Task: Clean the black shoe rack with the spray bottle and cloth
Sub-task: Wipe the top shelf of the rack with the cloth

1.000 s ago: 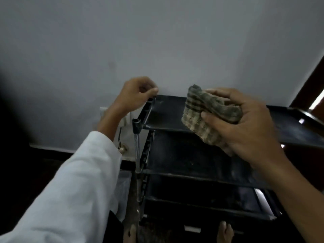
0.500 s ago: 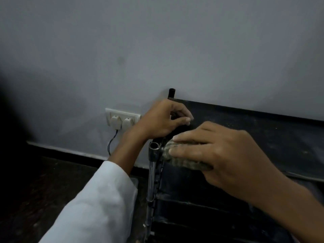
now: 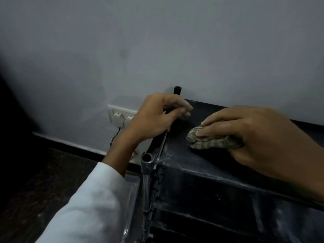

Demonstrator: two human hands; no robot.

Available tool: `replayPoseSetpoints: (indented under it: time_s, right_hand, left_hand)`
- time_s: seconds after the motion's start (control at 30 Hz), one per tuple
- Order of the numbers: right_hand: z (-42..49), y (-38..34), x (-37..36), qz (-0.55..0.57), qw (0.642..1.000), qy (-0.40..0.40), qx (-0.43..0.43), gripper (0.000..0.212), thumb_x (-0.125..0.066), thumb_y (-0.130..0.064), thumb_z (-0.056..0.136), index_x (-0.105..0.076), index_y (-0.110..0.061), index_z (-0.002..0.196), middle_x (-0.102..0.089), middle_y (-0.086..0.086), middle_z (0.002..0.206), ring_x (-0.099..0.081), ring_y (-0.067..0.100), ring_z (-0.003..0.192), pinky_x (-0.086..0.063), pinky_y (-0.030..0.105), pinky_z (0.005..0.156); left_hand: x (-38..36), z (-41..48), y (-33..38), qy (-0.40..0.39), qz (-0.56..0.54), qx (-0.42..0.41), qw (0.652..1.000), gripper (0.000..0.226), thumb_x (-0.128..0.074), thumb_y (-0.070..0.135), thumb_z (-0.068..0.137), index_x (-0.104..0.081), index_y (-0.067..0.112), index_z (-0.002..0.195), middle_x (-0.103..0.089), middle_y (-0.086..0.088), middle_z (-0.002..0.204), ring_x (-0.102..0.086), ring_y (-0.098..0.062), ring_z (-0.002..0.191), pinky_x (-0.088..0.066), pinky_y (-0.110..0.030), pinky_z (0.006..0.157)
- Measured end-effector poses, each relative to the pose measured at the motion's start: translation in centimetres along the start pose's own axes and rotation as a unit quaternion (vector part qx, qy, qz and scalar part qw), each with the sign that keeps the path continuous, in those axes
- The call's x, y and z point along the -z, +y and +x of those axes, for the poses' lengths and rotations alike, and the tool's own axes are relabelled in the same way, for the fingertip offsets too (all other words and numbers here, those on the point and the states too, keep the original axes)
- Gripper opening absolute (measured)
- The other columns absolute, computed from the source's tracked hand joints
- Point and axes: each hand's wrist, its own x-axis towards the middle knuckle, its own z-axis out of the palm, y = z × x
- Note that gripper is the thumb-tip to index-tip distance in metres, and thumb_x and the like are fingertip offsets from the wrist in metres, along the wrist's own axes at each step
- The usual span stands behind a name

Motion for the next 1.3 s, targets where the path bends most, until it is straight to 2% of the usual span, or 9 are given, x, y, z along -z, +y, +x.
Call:
replayPoseSetpoints:
  time_s: [0.13,0.23,0.4,0.47,0.57,0.73,0.87,1.17,1.3]
  right_hand:
    - [0.9,0.2,-0.8,0.001,1.0,0.014,-0.015,0.055,-0.082,-0.005,0.062,-0.076,-0.033,0.109,-0.072,-0.014,0.11,-0.071,0.018,0.094,-0.059,0.042,0.061]
    - [1.0,-0.8,-2.0,0.035,0.999,-0.003,-0.034,0.051,-0.079,-0.014,0.07,-0.073,-0.036,0.116,-0.069,-0.016,0.118,-0.068,0.017,0.1,-0.059,0.043,0.069]
    - [0.3,-1.2,-1.8,0.125,0.987,-0.066,-0.074,0.055,-0.059,-0.07,0.081,-0.057,-0.049,0.131,-0.051,-0.038,0.131,-0.052,-0.011,0.117,-0.05,0.025,0.093]
    - [0.4,-1.2,-1.0,0.207,0.971,-0.062,-0.101,0.054,-0.054,-0.08,0.078,-0.06,-0.054,0.125,-0.052,-0.043,0.128,-0.05,-0.02,0.117,-0.047,0.015,0.091]
    - [0.9,-1.4,-0.7,0.184,0.975,-0.075,-0.096,0.047,-0.05,-0.075,0.083,-0.059,-0.056,0.125,-0.052,-0.041,0.13,-0.05,-0.02,0.117,-0.047,0.008,0.092]
    - [2.0,-1.9,-1.2,0.043,0.982,-0.172,-0.063,0.054,-0.049,-0.064,0.089,-0.043,-0.053,0.142,-0.048,-0.032,0.138,-0.05,-0.001,0.115,-0.047,0.028,0.096]
    - [2.7,-1.9,-2.0,0.031,0.989,-0.138,-0.05,0.039,-0.061,-0.036,0.093,-0.061,-0.042,0.132,-0.063,-0.022,0.123,-0.057,0.008,0.096,-0.053,0.033,0.08]
    - [0.8,-0.9,-2.0,0.047,0.995,-0.087,0.03,0.034,-0.052,-0.035,0.1,-0.063,-0.036,0.133,-0.06,-0.023,0.135,-0.054,0.011,0.093,-0.044,0.016,0.076]
    - [1.4,-0.8,-2.3,0.041,0.996,-0.078,0.009,0.034,-0.055,-0.031,0.097,-0.065,-0.034,0.13,-0.063,-0.023,0.13,-0.056,0.015,0.089,-0.052,0.031,0.069]
  left_hand:
    - [-0.9,1.3,-0.8,0.042,-0.024,0.006,0.999,0.012,-0.067,0.001,0.09,-0.074,0.004,0.099,-0.076,-0.005,0.089,-0.074,-0.013,0.086,-0.058,-0.038,0.087]
    - [-1.4,2.0,-1.0,0.003,0.017,-0.014,1.0,0.011,-0.071,0.007,0.088,-0.077,0.012,0.096,-0.076,0.005,0.089,-0.071,-0.004,0.087,-0.055,-0.022,0.083]
    - [-0.4,1.9,-1.7,-0.046,0.103,-0.013,0.994,0.012,-0.071,0.02,0.09,-0.079,0.026,0.096,-0.074,0.017,0.093,-0.065,0.008,0.093,-0.045,-0.006,0.086]
    - [-0.1,1.7,-1.8,-0.06,0.112,-0.009,0.992,0.012,-0.07,0.023,0.09,-0.078,0.029,0.097,-0.074,0.018,0.095,-0.064,0.009,0.097,-0.044,-0.004,0.085]
    - [0.1,1.5,-1.8,-0.061,0.11,-0.001,0.992,0.013,-0.069,0.026,0.091,-0.078,0.028,0.099,-0.074,0.018,0.098,-0.062,0.008,0.099,-0.04,0.0,0.082]
    - [0.0,1.3,-1.6,-0.062,0.099,0.015,0.993,0.014,-0.067,0.031,0.092,-0.077,0.029,0.101,-0.074,0.017,0.099,-0.062,0.007,0.099,-0.038,0.003,0.08]
    - [0.0,1.1,-1.4,-0.054,0.097,0.021,0.994,0.013,-0.068,0.029,0.092,-0.078,0.028,0.1,-0.075,0.014,0.099,-0.064,0.003,0.099,-0.046,-0.008,0.085]
    - [0.1,1.0,-1.1,-0.06,0.111,0.017,0.992,0.014,-0.068,0.029,0.091,-0.078,0.028,0.101,-0.074,0.013,0.106,-0.063,0.002,0.105,-0.046,-0.017,0.095]
    - [0.2,1.2,-1.4,-0.078,0.118,0.006,0.99,0.015,-0.067,0.028,0.092,-0.078,0.027,0.103,-0.073,0.01,0.112,-0.061,0.002,0.11,-0.044,-0.02,0.102]
